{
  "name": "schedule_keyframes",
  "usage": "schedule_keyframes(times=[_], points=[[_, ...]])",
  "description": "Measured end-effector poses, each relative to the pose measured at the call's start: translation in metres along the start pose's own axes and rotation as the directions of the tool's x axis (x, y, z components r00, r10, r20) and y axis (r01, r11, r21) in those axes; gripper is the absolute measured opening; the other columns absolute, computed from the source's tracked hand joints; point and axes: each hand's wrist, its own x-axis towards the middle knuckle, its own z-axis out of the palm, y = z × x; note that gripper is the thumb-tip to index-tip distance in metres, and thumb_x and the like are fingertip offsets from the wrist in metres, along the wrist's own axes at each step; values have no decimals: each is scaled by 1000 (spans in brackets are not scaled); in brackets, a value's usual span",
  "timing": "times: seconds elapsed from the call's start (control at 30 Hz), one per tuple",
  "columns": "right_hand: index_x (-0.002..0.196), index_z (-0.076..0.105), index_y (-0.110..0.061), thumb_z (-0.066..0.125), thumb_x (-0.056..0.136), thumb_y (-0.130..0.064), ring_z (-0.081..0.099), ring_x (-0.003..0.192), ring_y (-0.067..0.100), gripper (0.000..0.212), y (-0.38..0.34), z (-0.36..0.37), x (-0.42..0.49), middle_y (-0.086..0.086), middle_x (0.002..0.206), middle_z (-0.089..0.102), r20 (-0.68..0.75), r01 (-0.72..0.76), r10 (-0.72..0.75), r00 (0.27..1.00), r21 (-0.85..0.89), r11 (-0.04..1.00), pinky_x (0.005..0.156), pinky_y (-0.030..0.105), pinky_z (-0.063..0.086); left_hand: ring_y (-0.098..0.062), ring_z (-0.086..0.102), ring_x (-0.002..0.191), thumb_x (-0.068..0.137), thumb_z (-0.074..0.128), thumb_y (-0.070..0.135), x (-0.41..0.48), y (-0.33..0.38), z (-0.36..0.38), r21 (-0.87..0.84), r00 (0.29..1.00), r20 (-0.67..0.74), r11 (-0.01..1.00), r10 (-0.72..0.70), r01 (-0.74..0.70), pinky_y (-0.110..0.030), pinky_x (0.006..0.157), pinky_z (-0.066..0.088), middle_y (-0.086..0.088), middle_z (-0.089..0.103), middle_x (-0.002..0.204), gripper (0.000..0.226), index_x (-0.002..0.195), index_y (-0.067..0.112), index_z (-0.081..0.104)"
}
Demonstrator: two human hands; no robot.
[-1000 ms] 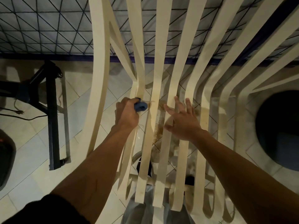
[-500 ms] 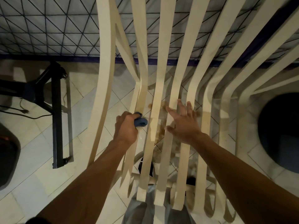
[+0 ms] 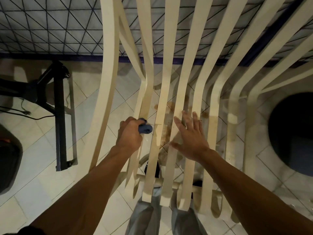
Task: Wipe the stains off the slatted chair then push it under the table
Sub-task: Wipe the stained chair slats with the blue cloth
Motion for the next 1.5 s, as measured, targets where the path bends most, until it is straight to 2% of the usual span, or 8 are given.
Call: schedule_keyframes(times=[0.17, 0.3, 0.53, 0.8, 0.97, 1.23, 1.33, 1.5], points=[[156, 0, -30, 61, 89, -53, -30, 143, 34, 93, 1, 2, 2, 3, 162, -21, -6, 3, -3, 1000, 7, 1000, 113, 47, -17, -28, 64, 104, 65, 70, 27, 25, 3, -2, 51, 998, -64, 998, 28, -25, -39, 89, 54, -15, 56, 123, 34, 95, 11, 71], [156, 0, -29, 62, 88, -51, -28, 144, 35, 95, 0, 3, 2, 4, 162, -19, -7, -2, 2, 1000, -10, 1000, 116, 50, -13, -34, 52, 113, 81, 55, -4, 15, 17, -5, 88, 997, -56, 995, 46, -41, -41, 94, 47, -11, 57, 122, 45, 119, 16, 67], [156, -3, -28, 62, 88, -52, -30, 143, 34, 97, 0, 4, 2, 4, 162, -21, -3, -15, 15, 1000, -15, 1000, 113, 47, -17, -31, 60, 96, 77, 58, -6, -22, -5, 1, 18, 998, 10, 998, 64, -64, -42, 79, 55, -2, 63, 100, 42, 92, 31, 73], [156, -1, -29, 63, 88, -50, -29, 143, 35, 95, 1, 5, 2, 5, 162, -19, -13, -8, 8, 1000, -6, 1000, 114, 49, -16, -29, 62, 96, 80, 59, -6, 20, 22, -9, -17, 993, -113, 999, 45, -47, -45, 90, 52, -8, 68, 97, 28, 90, 14, 75], [156, -4, -29, 63, 88, -51, -31, 143, 34, 98, 1, 7, 2, 4, 161, -22, -1, -15, 15, 1000, -22, 1000, 113, 49, -17, -27, 61, 100, 83, 58, 0, -11, 5, -3, 36, 1000, -1, 999, 16, -16, -30, 83, 51, -7, 63, 107, 32, 105, 19, 72], [156, -4, -28, 62, 89, -50, -30, 143, 35, 96, -1, 4, 2, 5, 161, -21, -6, -8, 8, 1000, -20, 1000, 113, 49, -17, -34, 55, 106, 81, 55, -4, -3, 14, -9, 43, 999, -43, 999, 21, -19, -41, 88, 49, -12, 61, 114, 41, 111, 19, 70], [156, -3, -29, 63, 88, -50, -29, 143, 35, 97, 1, 7, 4, 5, 161, -21, -18, -7, 7, 1000, -20, 1000, 114, 49, -16, -32, 60, 102, 82, 58, -1, 26, 13, -5, -27, 997, -45, 998, 57, -58, -39, 84, 53, -6, 66, 108, 33, 97, 24, 73], [156, -4, -29, 62, 89, -50, -30, 143, 35, 97, 1, 8, 2, 5, 161, -22, 0, -8, 8, 1000, -30, 1000, 116, 51, -13, -25, 61, 89, 76, 56, 4, -2, -12, 9, 109, 991, 53, 986, 119, -124, -40, 72, 56, 4, 61, 95, 38, 91, 38, 65]])
